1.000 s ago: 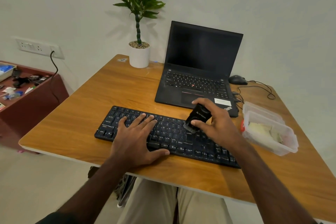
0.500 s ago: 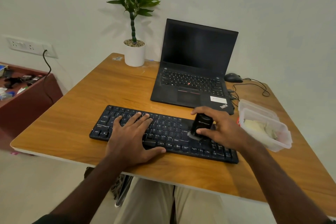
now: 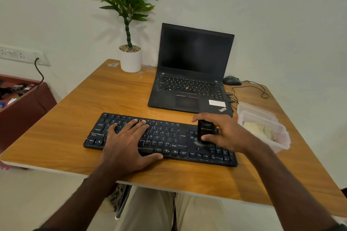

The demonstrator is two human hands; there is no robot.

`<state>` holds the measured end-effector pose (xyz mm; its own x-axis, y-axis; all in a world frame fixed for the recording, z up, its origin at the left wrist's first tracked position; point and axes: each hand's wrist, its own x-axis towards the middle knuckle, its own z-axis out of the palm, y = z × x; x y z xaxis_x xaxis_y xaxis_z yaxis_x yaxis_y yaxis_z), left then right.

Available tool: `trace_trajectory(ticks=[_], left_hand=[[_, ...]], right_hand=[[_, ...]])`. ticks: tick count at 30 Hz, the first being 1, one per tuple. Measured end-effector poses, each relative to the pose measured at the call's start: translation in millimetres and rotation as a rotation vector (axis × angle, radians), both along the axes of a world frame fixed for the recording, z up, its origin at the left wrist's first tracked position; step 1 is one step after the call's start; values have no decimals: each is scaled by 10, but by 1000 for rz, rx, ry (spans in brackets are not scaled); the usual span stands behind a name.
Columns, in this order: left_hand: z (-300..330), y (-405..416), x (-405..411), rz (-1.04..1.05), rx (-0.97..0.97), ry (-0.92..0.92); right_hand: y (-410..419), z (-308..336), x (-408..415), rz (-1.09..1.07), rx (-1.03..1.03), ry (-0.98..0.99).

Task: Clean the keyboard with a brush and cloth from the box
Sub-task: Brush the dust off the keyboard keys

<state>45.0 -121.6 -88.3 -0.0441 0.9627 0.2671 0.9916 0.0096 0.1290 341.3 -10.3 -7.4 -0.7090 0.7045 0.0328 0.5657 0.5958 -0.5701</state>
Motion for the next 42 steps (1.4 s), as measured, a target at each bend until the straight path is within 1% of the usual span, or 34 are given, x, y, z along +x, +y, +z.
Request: trace_trajectory(ticks=[2,4,8,11,16,19,21,23,25,28,31,34,39,42], left_hand=[[2,1,-1,1,-3,2],[-1,1,-2,3,-1,4],[-9,5,4,3,5,11],[-11,12,-14,0,6,9],[0,20,-56,10,-15,27],[0,22,-47,16,-7,24],[-10,26,-40,18,-2,23],[-15,21,-36,13,5,16],[-13,18,-37,9,1,17],[-1,19,-36,3,2,18],[0,23,-49,10,3,22],[-19,21,-62,3,13,11],[-27,25,-62,4,22,15],[-29,25,-60,-1,21,21]], right_hand=[[73,89,113,4,-9,-123],[129,184,179,-5,-14,-177],[67,179,51,-32,84,-73],[0,55,-50,11,54,-40],[140,104,247,13,-3,-163],[223,193,507,-8,-75,-180],[232,233,590,-31,-74,-153],[191,217,565,-59,-31,-71],[108,136,440,-50,27,31],[-8,-9,231,-20,10,129],[-12,-45,269,-21,-4,111],[23,0,550,-38,-13,71],[50,103,847,-107,36,-22],[3,69,811,-122,47,110]])
